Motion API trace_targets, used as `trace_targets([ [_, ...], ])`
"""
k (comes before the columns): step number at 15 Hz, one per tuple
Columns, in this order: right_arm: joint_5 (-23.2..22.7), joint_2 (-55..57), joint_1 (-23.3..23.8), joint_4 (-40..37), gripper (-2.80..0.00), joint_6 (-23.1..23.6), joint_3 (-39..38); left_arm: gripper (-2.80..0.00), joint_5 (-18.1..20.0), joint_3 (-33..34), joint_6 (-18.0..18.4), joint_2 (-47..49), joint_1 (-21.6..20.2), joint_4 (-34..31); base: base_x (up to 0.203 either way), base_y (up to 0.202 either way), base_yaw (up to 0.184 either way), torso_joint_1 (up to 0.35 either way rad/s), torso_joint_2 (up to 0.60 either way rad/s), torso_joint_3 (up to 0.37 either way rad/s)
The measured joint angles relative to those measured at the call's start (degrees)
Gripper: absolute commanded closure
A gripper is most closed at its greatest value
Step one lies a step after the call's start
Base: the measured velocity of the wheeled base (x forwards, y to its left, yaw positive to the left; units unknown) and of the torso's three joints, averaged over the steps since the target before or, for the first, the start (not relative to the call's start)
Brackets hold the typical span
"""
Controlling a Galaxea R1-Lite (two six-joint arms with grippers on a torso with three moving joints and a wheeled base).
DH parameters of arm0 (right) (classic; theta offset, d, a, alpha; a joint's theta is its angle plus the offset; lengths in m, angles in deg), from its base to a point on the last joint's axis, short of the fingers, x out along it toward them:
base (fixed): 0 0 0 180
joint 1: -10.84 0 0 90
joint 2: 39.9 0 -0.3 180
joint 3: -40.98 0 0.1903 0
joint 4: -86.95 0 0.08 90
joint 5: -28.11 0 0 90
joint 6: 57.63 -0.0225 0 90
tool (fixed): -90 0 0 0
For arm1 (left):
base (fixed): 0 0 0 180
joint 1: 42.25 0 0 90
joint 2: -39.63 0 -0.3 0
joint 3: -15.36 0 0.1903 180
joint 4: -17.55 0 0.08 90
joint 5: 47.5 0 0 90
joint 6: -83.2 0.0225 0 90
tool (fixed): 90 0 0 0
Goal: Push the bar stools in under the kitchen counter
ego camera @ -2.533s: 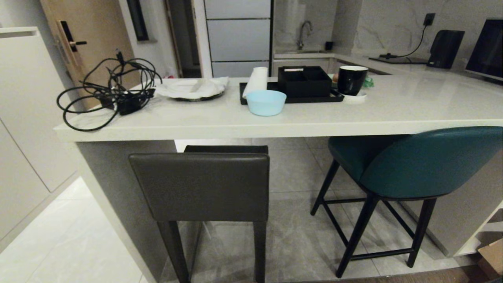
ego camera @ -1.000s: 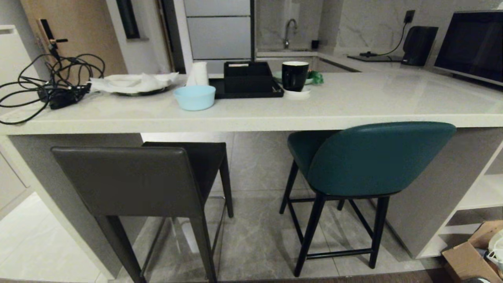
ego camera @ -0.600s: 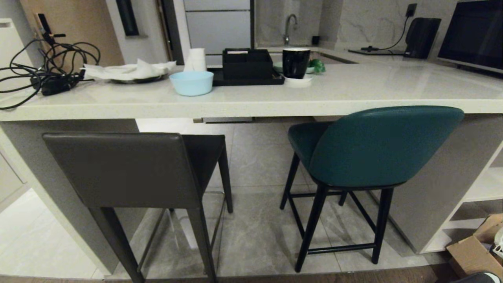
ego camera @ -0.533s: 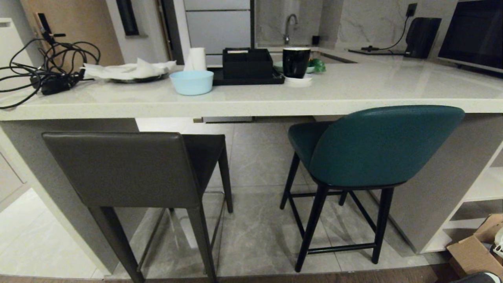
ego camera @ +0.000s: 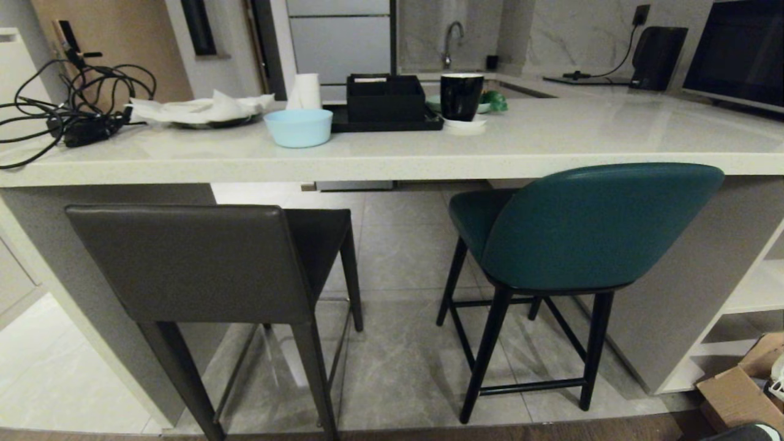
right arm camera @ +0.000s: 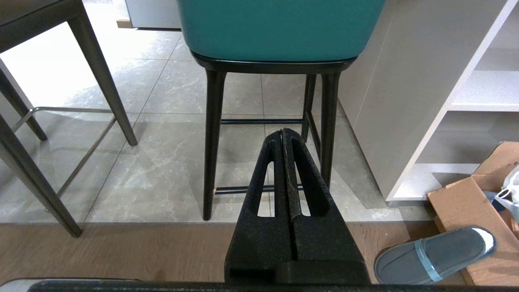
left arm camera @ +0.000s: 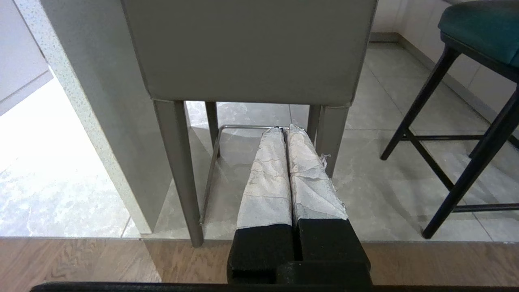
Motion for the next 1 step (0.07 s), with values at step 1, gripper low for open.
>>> trace_targets([
  [1,0.0,0.0,0.0,0.0,0.0,-0.2,0.0,0.0,0.0,0.0,-0.1,0.0,0.0,0.0,0.0,0.0,0.0,0.0,0.0,0.0],
])
